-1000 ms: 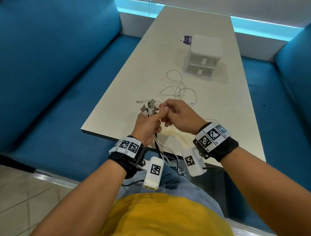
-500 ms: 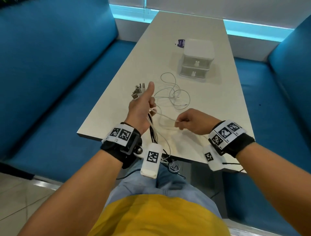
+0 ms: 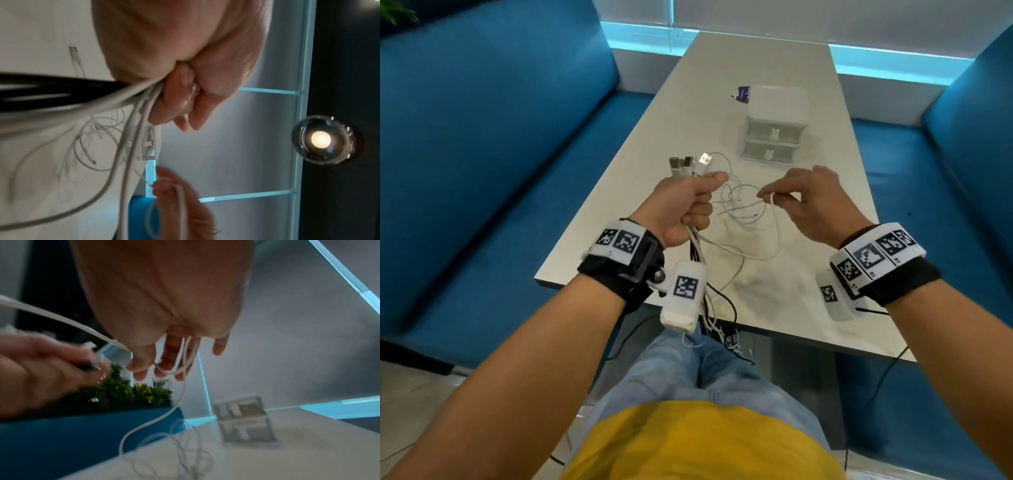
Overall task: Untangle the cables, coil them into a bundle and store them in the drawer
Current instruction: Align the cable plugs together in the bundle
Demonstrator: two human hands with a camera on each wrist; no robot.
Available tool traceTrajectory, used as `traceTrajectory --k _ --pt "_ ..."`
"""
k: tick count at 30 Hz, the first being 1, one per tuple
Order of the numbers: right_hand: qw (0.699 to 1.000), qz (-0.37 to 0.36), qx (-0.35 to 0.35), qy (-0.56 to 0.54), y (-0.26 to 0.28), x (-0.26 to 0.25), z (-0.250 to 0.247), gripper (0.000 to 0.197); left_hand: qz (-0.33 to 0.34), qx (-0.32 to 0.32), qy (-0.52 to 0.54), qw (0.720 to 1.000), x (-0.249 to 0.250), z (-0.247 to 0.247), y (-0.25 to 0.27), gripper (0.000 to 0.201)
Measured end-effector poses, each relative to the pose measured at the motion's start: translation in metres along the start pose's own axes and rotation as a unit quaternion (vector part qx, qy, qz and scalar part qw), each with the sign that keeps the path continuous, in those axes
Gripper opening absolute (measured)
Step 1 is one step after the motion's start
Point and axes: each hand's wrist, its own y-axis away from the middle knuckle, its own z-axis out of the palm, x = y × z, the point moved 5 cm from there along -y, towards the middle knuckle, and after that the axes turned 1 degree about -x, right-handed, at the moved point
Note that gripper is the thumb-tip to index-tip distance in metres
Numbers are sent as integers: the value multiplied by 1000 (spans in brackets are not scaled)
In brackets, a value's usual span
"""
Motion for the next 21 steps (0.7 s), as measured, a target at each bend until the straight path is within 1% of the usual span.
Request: traceTrajectory --k 1,2,3,5,7,9,10,12,15,16,17,19,21 --pt "998 -18 17 -55 2 -9 -5 17 -6 5 -39 999 -2 3 -4 13" --pt "993 -35 38 -104 3 -17 -10 17 -10 -4 -75 997 -4 9 -8 15" --pt "987 -51 59 -143 3 -24 -15 18 -16 -27 -109 994 -7 17 -10 15" --pt "973 -74 85 -199 5 -34 -24 18 -35 -76 -181 980 -17 33 -12 16" --pt "963 -77 108 -236 5 -36 -34 16 -44 -100 -240 965 -28 39 -14 12" --pt "955 -62 133 -257 9 -32 -48 18 -40 -76 -257 962 -36 36 -17 12" --pt "955 -52 142 -257 12 -26 -55 18 -32 -56 -255 965 -38 32 -18 14" --pt "961 -34 137 -239 23 -12 -66 12 -1 -3 -251 968 -36 23 -20 14" --pt "968 4 81 -239 51 8 -71 12 47 106 -266 957 -27 7 -21 11" --pt "965 15 61 -255 63 13 -71 10 60 133 -272 951 -24 4 -21 10" --pt "962 21 44 -268 74 14 -71 12 67 151 -276 947 -22 2 -20 10" --pt "963 20 19 -269 93 12 -71 24 69 158 -285 943 -21 4 -20 15" --pt "959 47 -21 -277 106 8 -70 20 84 147 -309 936 -21 14 -20 18"
